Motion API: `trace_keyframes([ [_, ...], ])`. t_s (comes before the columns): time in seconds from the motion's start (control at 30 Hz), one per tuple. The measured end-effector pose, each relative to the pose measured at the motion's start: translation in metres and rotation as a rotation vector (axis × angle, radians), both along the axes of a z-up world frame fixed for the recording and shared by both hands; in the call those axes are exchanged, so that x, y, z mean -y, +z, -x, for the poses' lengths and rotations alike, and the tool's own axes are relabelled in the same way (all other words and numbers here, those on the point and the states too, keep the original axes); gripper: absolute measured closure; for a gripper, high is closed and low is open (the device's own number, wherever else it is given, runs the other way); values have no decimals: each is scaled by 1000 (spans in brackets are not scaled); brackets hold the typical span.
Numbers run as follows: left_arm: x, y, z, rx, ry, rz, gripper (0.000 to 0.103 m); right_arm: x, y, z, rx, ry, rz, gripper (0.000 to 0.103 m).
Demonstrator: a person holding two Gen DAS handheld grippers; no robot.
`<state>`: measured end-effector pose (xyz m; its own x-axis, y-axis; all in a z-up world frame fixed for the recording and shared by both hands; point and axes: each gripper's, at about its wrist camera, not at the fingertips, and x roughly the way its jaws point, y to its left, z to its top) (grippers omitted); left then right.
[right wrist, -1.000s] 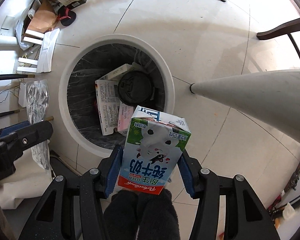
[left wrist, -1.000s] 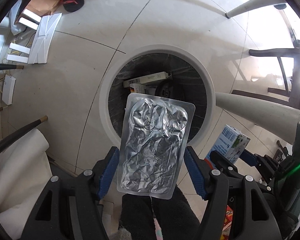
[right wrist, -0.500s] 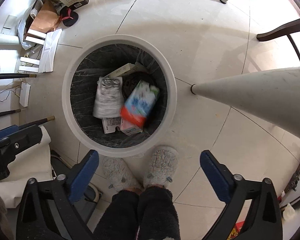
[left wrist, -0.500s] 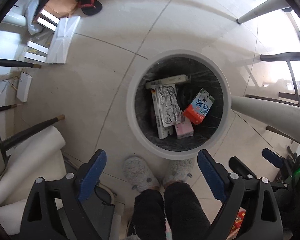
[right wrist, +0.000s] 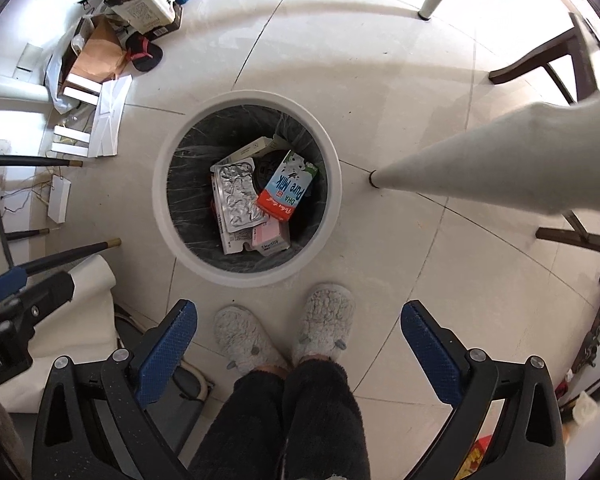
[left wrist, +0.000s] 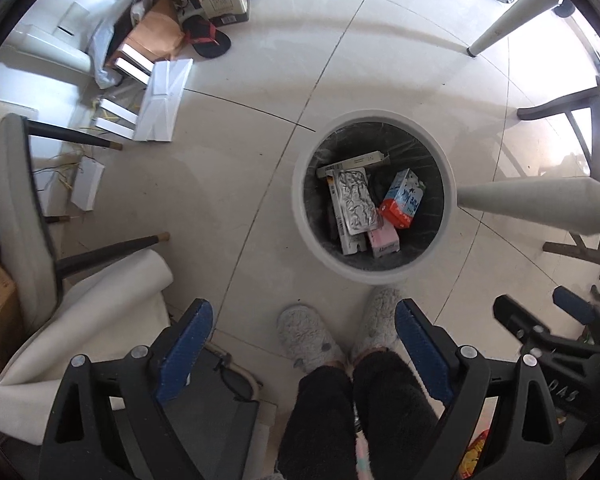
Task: Collect trash
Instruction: 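Raise both empty tools back toward the table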
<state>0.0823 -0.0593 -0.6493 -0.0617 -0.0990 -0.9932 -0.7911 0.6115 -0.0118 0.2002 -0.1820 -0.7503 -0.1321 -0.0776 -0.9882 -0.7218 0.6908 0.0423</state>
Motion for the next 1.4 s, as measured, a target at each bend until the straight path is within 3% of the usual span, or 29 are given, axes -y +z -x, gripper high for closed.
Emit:
trace_keyframes([
  [0.33,23,89,31,12,-10,-1,10,26,99,20,26,-53,-18,0],
  [0.93,30,282,40,144,-49,-141,10,45,351,25,73,-98,-168,0],
  [1.13,-3,335,6,206,-39,-219,10,29,409,-5,49,-112,-251,0],
  [1.27,-48,374,-37,254,-35,-310,10,1,437,-54,22,-125,-305,0],
  [1.33,-74,390,-63,272,-30,-351,0,-18,445,-79,22,-121,-325,0],
  [1.4,-102,403,-93,275,-26,-381,0,-46,447,-109,29,-83,-322,0],
])
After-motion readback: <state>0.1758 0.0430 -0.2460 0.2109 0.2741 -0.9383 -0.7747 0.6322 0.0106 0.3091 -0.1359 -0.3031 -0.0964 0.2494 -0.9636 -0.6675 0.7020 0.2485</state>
